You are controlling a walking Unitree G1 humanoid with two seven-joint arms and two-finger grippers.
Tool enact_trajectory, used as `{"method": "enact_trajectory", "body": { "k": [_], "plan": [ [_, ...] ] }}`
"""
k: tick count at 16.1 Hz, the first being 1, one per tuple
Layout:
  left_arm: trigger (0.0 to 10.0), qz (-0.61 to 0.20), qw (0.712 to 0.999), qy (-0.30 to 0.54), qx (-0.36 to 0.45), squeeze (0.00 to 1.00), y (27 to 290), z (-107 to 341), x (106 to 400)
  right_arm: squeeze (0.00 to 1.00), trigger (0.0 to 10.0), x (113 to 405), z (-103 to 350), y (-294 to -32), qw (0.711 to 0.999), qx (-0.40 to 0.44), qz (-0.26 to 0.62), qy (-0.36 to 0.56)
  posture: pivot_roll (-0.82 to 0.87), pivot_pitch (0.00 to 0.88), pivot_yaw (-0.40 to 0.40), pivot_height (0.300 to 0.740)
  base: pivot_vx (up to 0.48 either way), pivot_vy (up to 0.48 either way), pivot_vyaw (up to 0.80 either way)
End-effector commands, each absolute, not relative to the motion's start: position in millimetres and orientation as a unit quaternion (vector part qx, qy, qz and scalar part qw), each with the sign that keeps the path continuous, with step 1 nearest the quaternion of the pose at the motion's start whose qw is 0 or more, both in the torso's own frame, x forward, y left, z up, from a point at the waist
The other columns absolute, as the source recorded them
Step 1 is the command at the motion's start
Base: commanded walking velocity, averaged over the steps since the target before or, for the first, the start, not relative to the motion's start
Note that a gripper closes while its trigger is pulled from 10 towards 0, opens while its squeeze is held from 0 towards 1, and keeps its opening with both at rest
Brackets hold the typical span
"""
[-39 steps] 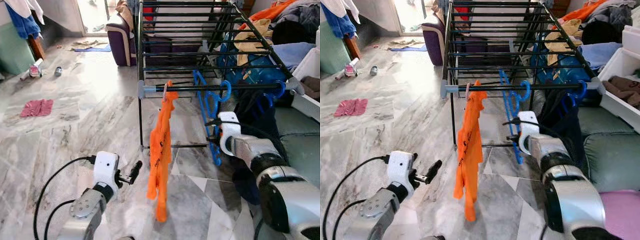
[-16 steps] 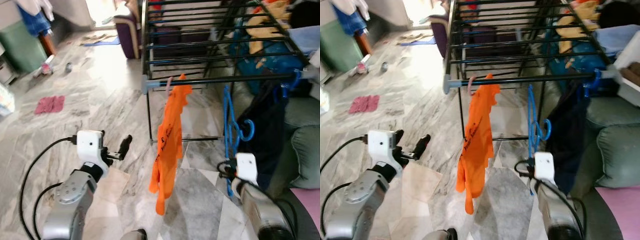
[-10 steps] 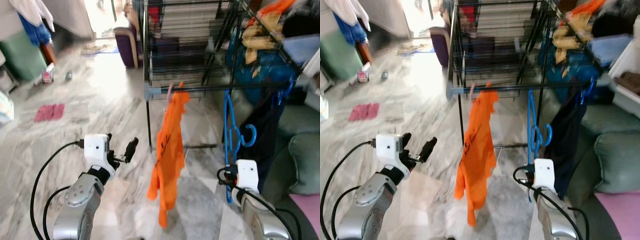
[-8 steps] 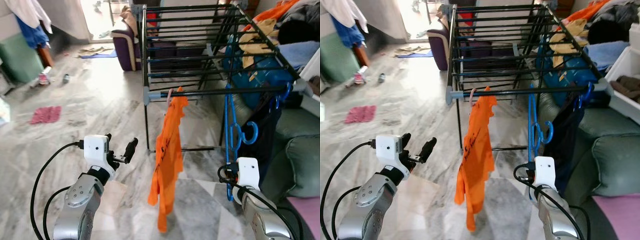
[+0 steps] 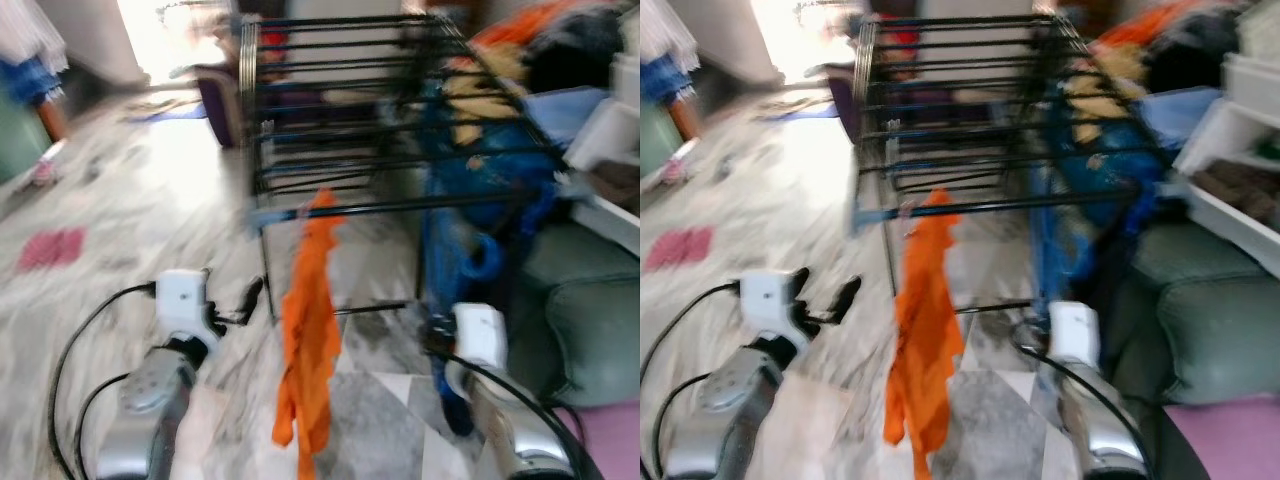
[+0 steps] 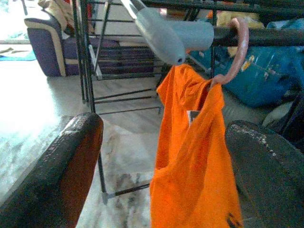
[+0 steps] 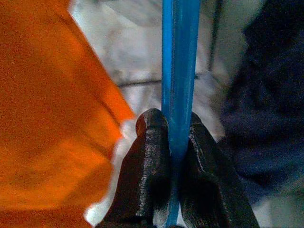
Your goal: Hang hanger
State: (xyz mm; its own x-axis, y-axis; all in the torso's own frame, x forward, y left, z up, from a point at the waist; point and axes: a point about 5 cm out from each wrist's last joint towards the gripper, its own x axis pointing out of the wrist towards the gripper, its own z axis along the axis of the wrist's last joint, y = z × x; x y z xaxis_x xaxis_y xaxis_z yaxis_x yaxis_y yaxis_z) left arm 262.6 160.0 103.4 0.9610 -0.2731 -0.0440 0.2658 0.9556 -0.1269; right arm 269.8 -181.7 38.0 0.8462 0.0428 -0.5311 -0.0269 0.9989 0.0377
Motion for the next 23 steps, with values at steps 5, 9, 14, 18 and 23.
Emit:
{"method": "enact_trajectory", "body": {
  "k": [5, 9, 14, 18, 23],
  "plan": [
    [10.0, -0.155, 0.986, 0.031, -0.057, 0.00, 150.8, 103.5, 262.8, 0.00, 10.0, 263.2, 32.5, -176.9, 0.949, 0.016, 0.049, 0.311, 0.05, 0.000, 0.022, 0.740, 0.000, 0.000, 0.00],
    [10.0, -0.162, 0.985, 0.036, -0.057, 0.00, 149.7, 102.7, 263.6, 0.00, 10.0, 279.1, 35.2, -142.2, 0.935, 0.008, 0.128, 0.330, 0.06, 0.000, 0.029, 0.740, 0.000, 0.000, 0.00],
    [10.0, -0.164, 0.985, 0.036, -0.048, 0.00, 147.7, 103.2, 264.8, 0.00, 10.0, 336.8, 63.5, -154.4, 0.939, 0.001, 0.116, 0.324, 0.09, 0.000, 0.017, 0.740, 0.000, 0.000, 0.00],
    [10.0, -0.160, 0.985, 0.037, -0.053, 0.00, 149.0, 101.9, 260.8, 0.00, 10.0, 343.3, 66.5, -172.2, 0.928, -0.017, 0.123, 0.351, 0.09, 0.000, 0.008, 0.740, 0.000, 0.000, 0.00],
    [10.0, -0.168, 0.984, 0.047, -0.045, 0.00, 147.5, 100.7, 259.8, 0.00, 10.0, 360.1, 76.6, -162.1, 0.922, -0.016, 0.138, 0.361, 0.12, 0.000, 0.002, 0.740, 0.000, 0.000, 0.00]
  ]
}}
